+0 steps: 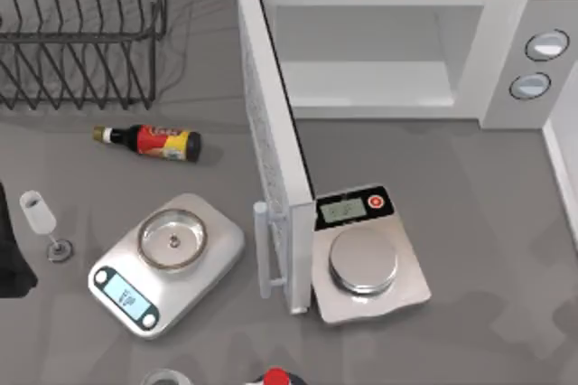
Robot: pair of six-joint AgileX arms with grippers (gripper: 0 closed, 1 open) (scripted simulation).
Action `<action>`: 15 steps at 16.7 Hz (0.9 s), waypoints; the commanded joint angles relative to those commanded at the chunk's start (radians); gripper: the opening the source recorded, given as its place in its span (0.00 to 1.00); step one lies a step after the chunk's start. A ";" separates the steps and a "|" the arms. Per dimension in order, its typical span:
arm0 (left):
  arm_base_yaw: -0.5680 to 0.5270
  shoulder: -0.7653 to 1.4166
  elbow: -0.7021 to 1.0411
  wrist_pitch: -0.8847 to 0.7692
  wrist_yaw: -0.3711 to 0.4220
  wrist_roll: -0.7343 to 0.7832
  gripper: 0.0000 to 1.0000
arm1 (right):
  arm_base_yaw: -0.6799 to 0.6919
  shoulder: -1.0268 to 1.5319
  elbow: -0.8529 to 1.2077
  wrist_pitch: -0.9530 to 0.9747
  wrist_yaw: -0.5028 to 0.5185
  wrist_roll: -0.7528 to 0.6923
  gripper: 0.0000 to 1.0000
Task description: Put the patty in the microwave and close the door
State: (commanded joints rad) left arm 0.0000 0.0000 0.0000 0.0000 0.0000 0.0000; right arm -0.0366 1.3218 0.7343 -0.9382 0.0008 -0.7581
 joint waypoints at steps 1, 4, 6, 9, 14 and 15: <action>0.000 0.000 0.000 0.000 0.000 0.000 1.00 | -0.001 0.024 0.021 -0.025 0.000 -0.022 1.00; 0.000 0.000 0.000 0.000 0.000 0.000 1.00 | -0.002 0.042 0.039 -0.043 0.000 -0.040 1.00; 0.000 0.000 0.000 0.000 0.000 0.000 1.00 | -0.002 0.042 0.039 -0.043 0.000 -0.040 1.00; 0.000 0.000 0.000 0.000 0.000 0.000 1.00 | 0.002 0.048 0.026 -0.025 0.000 -0.038 1.00; 0.000 0.000 0.000 0.000 0.000 0.000 1.00 | 0.001 0.150 -0.073 0.185 0.000 -0.035 1.00; 0.000 0.000 0.000 0.000 0.000 0.000 1.00 | 0.001 0.175 -0.097 0.237 0.000 -0.035 1.00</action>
State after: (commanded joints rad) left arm 0.0000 0.0000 0.0000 0.0000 0.0000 0.0000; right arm -0.0358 1.4969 0.6371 -0.7008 0.0009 -0.7928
